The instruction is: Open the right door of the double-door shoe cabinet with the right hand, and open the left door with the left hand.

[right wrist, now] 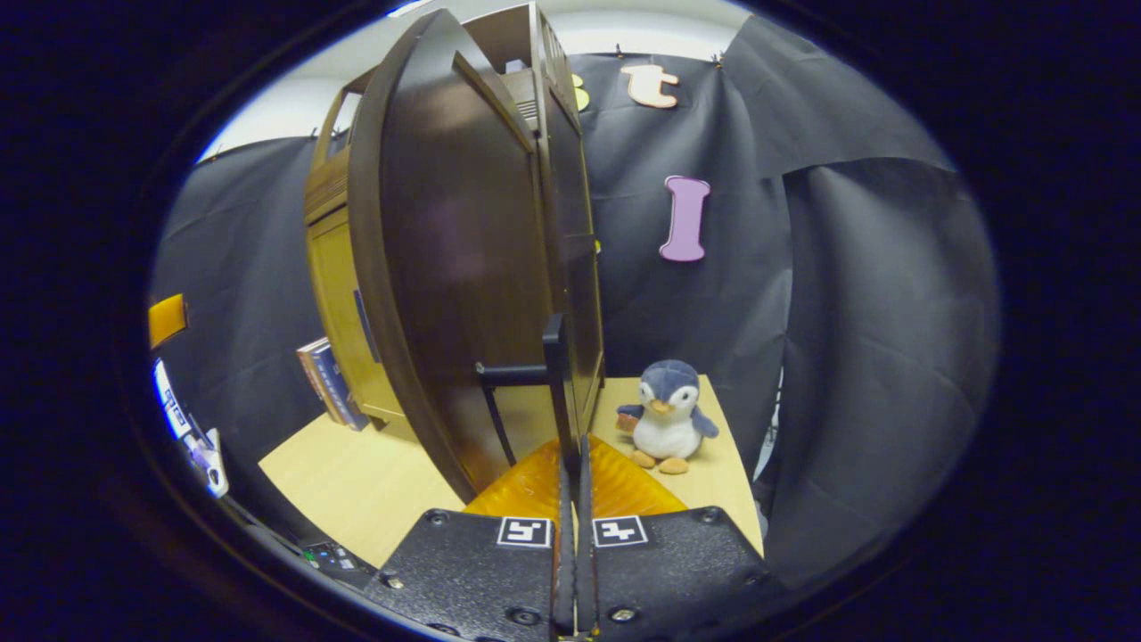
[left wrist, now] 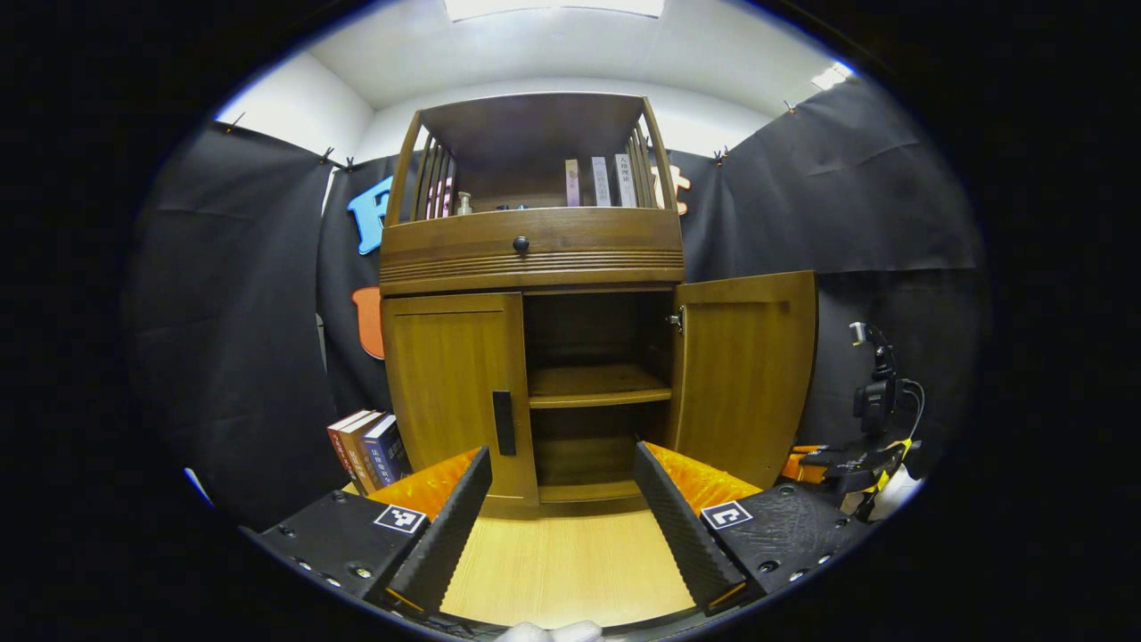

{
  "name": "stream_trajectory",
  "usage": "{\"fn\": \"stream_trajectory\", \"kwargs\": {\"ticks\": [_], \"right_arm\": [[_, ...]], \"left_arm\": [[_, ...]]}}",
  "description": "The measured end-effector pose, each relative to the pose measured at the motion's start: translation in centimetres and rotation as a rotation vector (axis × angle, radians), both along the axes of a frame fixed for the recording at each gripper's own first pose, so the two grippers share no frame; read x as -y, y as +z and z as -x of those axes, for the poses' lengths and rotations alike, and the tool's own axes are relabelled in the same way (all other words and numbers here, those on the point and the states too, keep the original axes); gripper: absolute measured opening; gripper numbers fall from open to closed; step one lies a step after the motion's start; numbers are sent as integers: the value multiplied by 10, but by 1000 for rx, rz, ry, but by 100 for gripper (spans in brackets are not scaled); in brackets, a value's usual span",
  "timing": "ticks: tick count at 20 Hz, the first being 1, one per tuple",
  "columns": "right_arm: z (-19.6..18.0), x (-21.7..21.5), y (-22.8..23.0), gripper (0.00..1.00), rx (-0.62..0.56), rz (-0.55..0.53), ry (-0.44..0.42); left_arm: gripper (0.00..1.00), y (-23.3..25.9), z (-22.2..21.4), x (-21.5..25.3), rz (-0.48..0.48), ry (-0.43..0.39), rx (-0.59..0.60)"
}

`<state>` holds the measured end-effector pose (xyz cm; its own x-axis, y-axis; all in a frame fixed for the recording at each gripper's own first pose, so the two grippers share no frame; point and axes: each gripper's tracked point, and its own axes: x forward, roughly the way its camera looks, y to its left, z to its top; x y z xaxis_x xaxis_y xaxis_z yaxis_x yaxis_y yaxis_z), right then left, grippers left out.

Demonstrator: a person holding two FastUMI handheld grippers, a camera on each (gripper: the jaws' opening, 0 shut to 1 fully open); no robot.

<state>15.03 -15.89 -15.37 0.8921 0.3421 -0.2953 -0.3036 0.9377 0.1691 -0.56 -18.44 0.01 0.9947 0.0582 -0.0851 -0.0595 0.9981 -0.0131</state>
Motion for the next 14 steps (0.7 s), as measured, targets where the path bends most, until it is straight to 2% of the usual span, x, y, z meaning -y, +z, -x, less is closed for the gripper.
{"fn": "stream_trajectory", "kwargs": {"ticks": [6,14], "right_arm": [[0,4,1,5,-6,44,92],[13,10,3,7,13,95,81]], "left_arm": [[96,-4,8,1,-7,45,-11],[96,14,2,-9,-24,25,18]]}}
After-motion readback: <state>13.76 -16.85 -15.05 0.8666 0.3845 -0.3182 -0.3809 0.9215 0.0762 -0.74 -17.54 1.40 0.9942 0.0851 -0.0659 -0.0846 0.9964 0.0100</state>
